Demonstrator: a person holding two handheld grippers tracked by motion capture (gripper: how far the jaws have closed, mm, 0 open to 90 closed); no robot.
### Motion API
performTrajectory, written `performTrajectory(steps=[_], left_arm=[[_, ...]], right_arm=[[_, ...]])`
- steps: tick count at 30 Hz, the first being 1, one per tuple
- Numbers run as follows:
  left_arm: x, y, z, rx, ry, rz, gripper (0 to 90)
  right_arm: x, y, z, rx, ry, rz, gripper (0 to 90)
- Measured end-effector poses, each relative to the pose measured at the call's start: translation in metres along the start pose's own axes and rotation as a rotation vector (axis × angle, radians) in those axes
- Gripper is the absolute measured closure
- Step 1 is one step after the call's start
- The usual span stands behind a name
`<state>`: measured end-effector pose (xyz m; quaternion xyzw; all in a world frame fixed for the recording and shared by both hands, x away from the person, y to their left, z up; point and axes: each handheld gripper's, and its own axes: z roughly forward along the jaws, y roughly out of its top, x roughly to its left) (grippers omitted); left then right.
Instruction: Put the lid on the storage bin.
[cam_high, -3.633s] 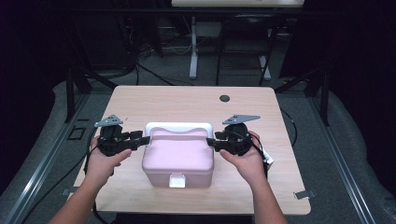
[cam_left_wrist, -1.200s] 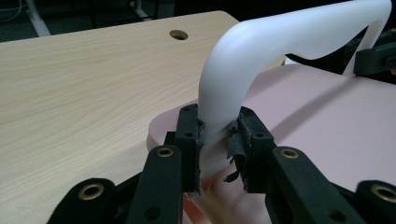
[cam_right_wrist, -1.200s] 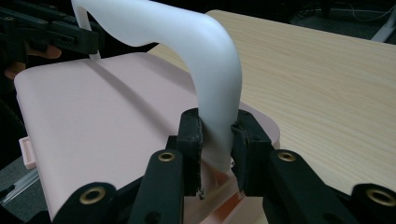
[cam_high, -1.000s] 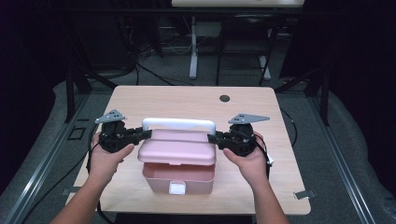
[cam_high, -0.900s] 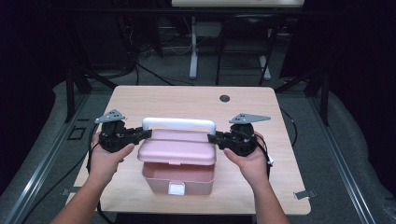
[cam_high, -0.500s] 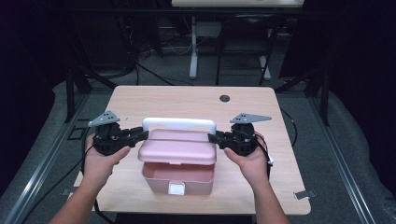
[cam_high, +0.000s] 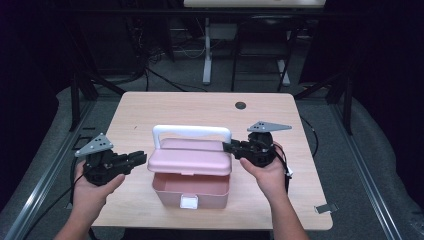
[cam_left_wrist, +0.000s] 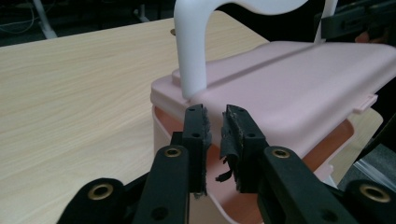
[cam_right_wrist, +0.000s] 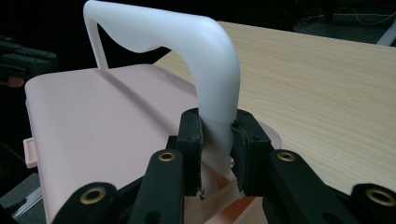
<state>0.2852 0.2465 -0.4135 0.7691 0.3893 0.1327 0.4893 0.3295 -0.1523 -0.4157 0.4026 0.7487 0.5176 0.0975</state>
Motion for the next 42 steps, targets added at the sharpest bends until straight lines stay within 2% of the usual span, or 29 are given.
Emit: performTrajectory(steps=[6, 14, 27, 30, 37, 42], left_arm=[[-0.001, -0.015, 0.0, 0.026, -0.022, -0.013, 88.3], [-0.003, -0.027, 0.01, 0.064, -0.039, -0.029, 89.4], [-0.017, -0.026, 0.028, 0.088, -0.086, -0.008, 89.7], [-0.02, -0.025, 0.033, 0.099, -0.094, 0.011, 89.8], [-0.023, -0.027, 0.038, 0.105, -0.099, 0.008, 89.8], [-0.024, -0.027, 0.039, 0.109, -0.094, 0.021, 89.8]], right_arm=[[0.0, 0.0, 0.0, -0.002, 0.001, -0.001, 74.2], [0.0, -0.001, 0.001, 0.004, -0.004, -0.001, 74.2], [0.0, -0.002, 0.002, 0.007, -0.004, -0.004, 74.2], [0.0, -0.002, 0.002, 0.007, -0.006, -0.003, 74.1], [-0.001, -0.003, 0.002, 0.014, 0.001, 0.002, 74.1], [-0.001, -0.004, 0.003, 0.019, -0.001, -0.002, 73.9]])
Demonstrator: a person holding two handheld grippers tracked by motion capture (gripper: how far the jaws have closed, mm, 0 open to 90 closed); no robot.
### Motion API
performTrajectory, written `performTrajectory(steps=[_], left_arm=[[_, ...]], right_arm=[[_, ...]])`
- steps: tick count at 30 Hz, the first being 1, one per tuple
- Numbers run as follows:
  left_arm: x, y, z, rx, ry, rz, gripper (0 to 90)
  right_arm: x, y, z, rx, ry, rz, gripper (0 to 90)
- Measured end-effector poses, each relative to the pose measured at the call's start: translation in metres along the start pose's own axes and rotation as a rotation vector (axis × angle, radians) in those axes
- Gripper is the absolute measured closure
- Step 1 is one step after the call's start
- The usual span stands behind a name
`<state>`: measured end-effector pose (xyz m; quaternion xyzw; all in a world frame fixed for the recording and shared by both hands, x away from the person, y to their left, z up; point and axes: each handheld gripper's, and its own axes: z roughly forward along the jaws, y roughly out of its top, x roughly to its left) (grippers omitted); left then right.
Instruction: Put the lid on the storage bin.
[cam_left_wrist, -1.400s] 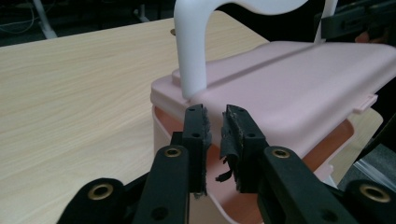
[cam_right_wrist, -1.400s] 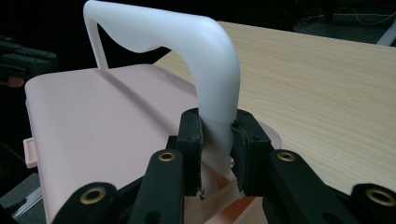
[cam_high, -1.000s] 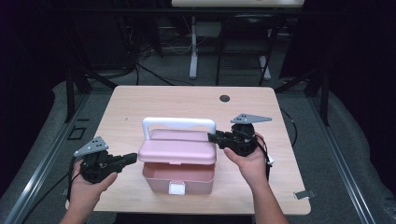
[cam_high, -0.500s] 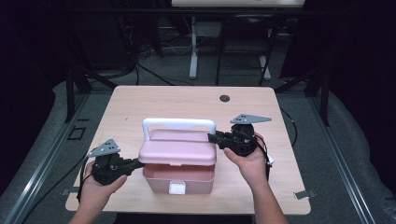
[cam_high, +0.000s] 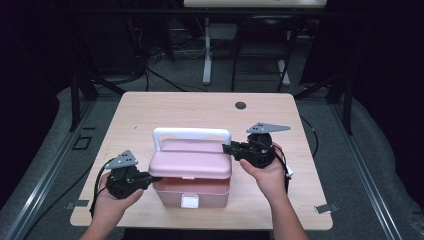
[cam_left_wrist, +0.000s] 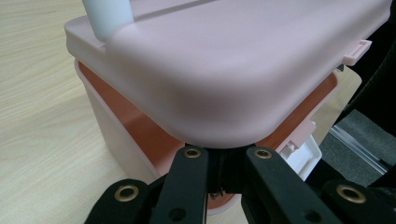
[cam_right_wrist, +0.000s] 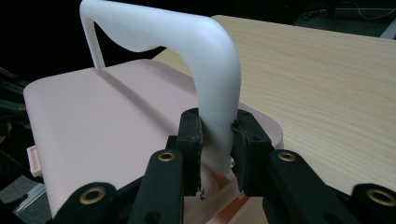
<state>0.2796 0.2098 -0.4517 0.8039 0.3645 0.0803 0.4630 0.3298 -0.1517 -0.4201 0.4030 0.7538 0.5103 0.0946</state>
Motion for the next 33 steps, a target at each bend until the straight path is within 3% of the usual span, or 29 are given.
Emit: performTrajectory(steps=[9, 14, 28, 33], left_arm=[[-0.001, 0.0, -0.001, -0.003, 0.006, 0.001, 89.8], [0.0, 0.002, -0.002, -0.008, 0.009, 0.005, 89.8], [0.001, 0.009, -0.004, -0.025, 0.007, 0.007, 89.8], [0.001, 0.015, -0.006, -0.033, 0.012, 0.01, 89.8]], right_arm=[[0.0, -0.001, 0.0, 0.009, -0.003, -0.001, 72.8], [0.003, 0.0, -0.006, 0.0, -0.049, -0.025, 69.8], [-0.002, -0.005, -0.024, -0.047, -0.085, 0.0, 72.3], [-0.002, -0.006, -0.027, -0.041, -0.09, 0.0, 72.3]])
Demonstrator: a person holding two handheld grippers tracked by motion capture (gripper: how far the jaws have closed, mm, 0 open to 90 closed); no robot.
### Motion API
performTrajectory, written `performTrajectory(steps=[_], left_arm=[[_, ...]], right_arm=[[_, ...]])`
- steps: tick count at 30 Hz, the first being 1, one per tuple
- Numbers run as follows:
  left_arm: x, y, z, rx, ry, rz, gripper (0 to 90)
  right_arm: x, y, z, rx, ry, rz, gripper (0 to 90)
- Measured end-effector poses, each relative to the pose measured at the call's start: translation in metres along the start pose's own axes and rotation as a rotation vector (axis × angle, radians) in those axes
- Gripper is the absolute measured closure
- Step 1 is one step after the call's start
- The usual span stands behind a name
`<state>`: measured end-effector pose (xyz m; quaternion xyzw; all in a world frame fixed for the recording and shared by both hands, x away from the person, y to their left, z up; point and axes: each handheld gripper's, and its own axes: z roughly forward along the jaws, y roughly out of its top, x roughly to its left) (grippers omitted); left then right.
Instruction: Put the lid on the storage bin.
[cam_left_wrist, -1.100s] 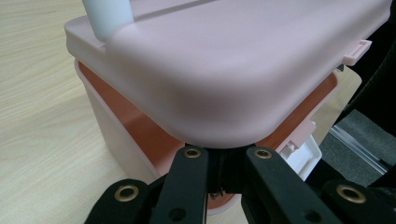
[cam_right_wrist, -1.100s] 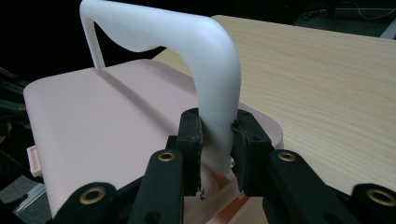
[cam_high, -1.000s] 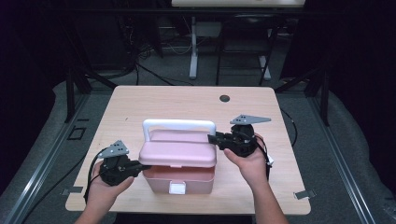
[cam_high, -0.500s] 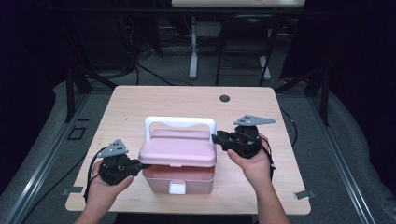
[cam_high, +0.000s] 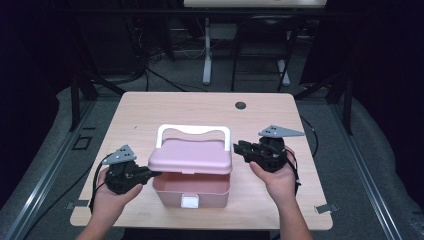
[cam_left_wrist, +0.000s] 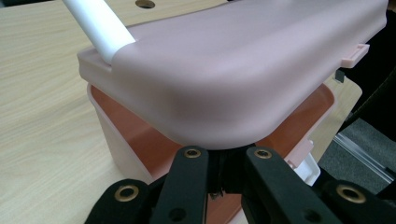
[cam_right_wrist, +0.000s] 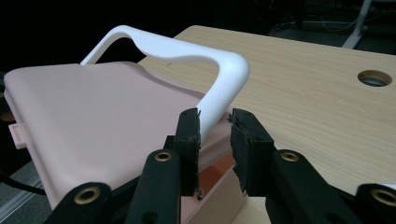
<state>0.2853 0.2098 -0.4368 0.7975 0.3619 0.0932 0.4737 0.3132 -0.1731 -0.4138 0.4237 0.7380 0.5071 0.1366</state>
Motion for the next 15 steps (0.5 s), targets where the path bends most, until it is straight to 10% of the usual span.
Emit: performTrajectory(steps=[15], left_arm=[[0.003, 0.017, -0.003, -0.016, 0.014, 0.019, 89.8]], right_arm=[[0.002, -0.003, -0.009, 0.011, -0.028, 0.0, 72.6]])
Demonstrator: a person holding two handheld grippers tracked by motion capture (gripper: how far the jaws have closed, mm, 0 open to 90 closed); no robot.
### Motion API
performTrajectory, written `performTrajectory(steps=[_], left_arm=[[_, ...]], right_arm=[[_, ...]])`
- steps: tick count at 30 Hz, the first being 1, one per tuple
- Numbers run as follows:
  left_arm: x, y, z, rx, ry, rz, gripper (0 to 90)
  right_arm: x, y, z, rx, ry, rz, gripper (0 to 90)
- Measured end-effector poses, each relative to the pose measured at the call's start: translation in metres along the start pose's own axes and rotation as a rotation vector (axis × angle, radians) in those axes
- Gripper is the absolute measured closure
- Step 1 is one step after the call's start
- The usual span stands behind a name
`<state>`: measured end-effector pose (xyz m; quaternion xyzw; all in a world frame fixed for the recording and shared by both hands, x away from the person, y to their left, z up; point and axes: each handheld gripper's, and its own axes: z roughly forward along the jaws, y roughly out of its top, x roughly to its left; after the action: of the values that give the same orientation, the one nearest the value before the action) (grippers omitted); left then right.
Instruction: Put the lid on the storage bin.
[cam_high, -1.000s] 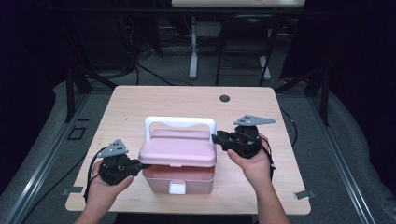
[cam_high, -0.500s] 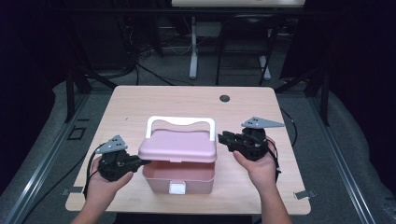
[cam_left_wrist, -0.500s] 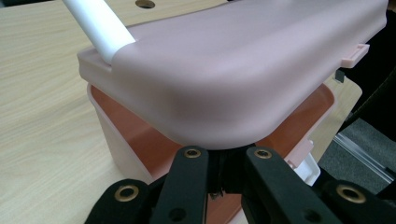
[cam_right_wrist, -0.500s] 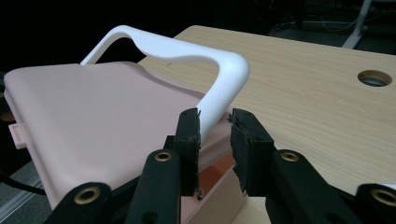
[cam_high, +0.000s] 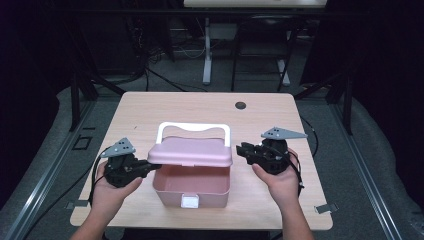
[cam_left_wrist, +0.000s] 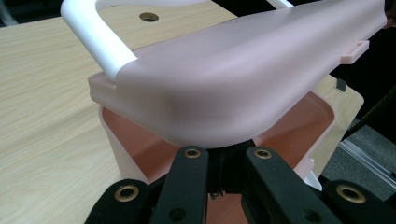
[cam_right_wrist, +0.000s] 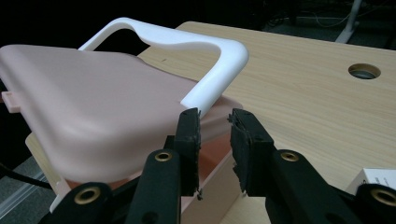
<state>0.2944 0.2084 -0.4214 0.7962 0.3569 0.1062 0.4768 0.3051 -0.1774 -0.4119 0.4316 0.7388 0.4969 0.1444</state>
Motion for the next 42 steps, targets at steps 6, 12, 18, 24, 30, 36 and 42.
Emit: performTrajectory(steps=[6, 12, 18, 24, 30, 36, 42], left_arm=[[0.003, 0.006, 0.0, -0.014, -0.015, -0.026, 89.9], [0.005, 0.015, -0.001, 0.0, 0.003, -0.004, 89.9], [0.005, 0.022, 0.0, 0.001, 0.02, 0.001, 89.9], [0.009, 0.03, 0.0, -0.005, 0.006, -0.006, 89.9], [0.013, 0.035, 0.0, -0.007, 0.001, -0.012, 90.0], [0.014, 0.039, 0.001, -0.013, 0.001, -0.021, 90.0], [0.016, 0.042, 0.001, -0.008, -0.001, -0.02, 90.0]], right_arm=[[0.0, -0.014, -0.002, 0.027, -0.007, 0.016, 74.1], [0.004, -0.028, 0.004, 0.063, 0.037, -0.005, 79.5], [0.013, -0.035, 0.012, 0.091, 0.059, -0.037, 82.4], [0.023, -0.043, 0.023, 0.111, 0.087, -0.076, 83.0], [0.026, -0.046, 0.03, 0.134, 0.093, -0.085, 83.2], [0.033, -0.052, 0.036, 0.157, 0.115, -0.095, 83.3], [0.036, -0.055, 0.04, 0.171, 0.127, -0.098, 83.4]])
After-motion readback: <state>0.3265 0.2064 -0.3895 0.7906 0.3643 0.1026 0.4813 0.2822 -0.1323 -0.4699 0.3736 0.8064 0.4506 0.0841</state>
